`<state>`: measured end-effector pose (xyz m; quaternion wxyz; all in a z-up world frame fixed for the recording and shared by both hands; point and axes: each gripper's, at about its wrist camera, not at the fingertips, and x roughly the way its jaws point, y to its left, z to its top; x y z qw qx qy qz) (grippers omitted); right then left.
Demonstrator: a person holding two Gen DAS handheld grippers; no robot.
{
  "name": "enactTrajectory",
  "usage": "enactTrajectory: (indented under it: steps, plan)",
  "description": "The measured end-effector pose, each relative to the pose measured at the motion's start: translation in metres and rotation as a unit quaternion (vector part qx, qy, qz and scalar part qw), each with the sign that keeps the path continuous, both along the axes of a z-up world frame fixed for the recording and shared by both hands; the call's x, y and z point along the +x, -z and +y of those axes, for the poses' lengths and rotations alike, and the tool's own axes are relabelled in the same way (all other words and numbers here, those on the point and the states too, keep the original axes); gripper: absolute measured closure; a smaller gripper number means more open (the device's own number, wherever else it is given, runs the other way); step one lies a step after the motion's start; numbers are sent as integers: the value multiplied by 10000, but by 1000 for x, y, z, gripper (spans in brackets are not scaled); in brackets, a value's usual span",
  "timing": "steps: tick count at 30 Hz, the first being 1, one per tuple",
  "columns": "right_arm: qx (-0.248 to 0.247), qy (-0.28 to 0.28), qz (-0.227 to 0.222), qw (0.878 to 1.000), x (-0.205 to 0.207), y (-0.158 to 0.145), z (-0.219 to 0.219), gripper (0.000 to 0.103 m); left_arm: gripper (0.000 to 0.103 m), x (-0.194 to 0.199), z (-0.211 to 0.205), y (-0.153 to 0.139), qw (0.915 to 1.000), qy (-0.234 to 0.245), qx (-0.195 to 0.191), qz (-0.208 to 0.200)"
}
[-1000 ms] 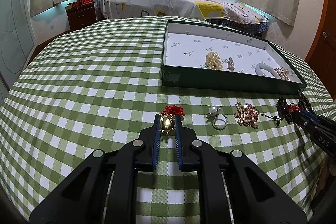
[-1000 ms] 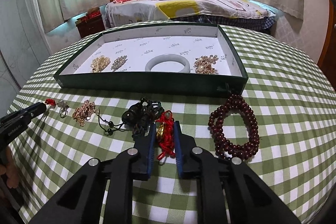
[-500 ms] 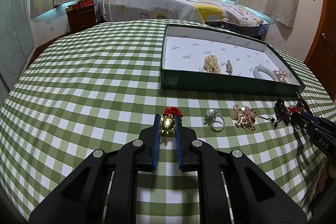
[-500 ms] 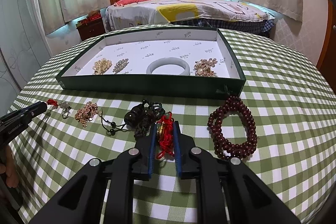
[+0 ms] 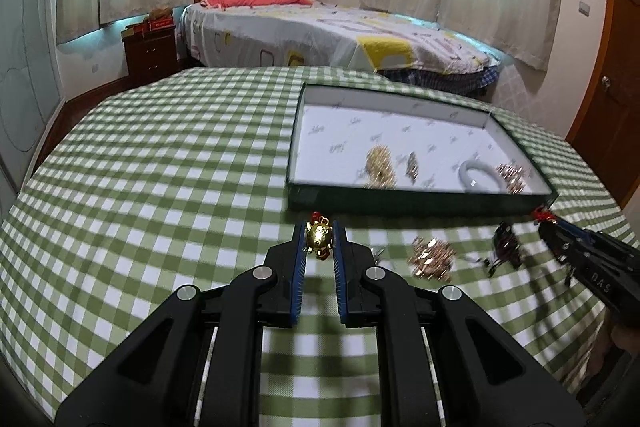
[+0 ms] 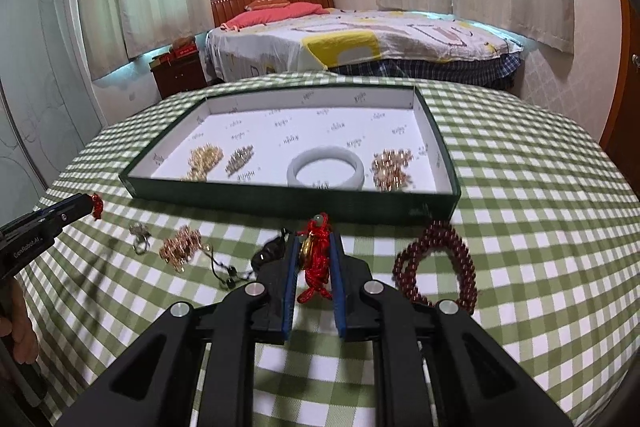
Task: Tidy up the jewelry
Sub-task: 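Carry the pin and tassel into the green box and open both tools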
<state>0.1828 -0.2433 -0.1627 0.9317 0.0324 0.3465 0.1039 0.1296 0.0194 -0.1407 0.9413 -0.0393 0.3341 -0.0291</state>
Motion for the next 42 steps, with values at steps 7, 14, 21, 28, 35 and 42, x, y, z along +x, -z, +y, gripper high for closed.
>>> enactTrajectory:
  steps: [7, 14, 21, 28, 35, 42]
  plan:
    - [49, 22, -320, 9995, 17, -25, 0, 87, 90, 17, -13, -29, 9992, 163, -40, -361]
    - [80, 39, -758, 9971, 50, -54, -3, 87, 90, 53, -20, -51, 9975, 192, -91, -667]
    - [67, 28, -880, 9961, 92, -60, -4, 87, 90, 111, -29, -53, 9972, 169, -97, -726]
    - [12, 29, -316, 9995, 135, -25, -8, 87, 90, 164, -35, -13, 9997, 226, 26, -98]
    - [-86, 78, 376, 9992, 157, 7, -13, 87, 90, 196, -28, 22, 9977, 162, -66, 652]
    - [-141, 28, 740, 9972, 163, 19, -14, 87, 90, 204, -27, 36, 9947, 143, -171, 1008]
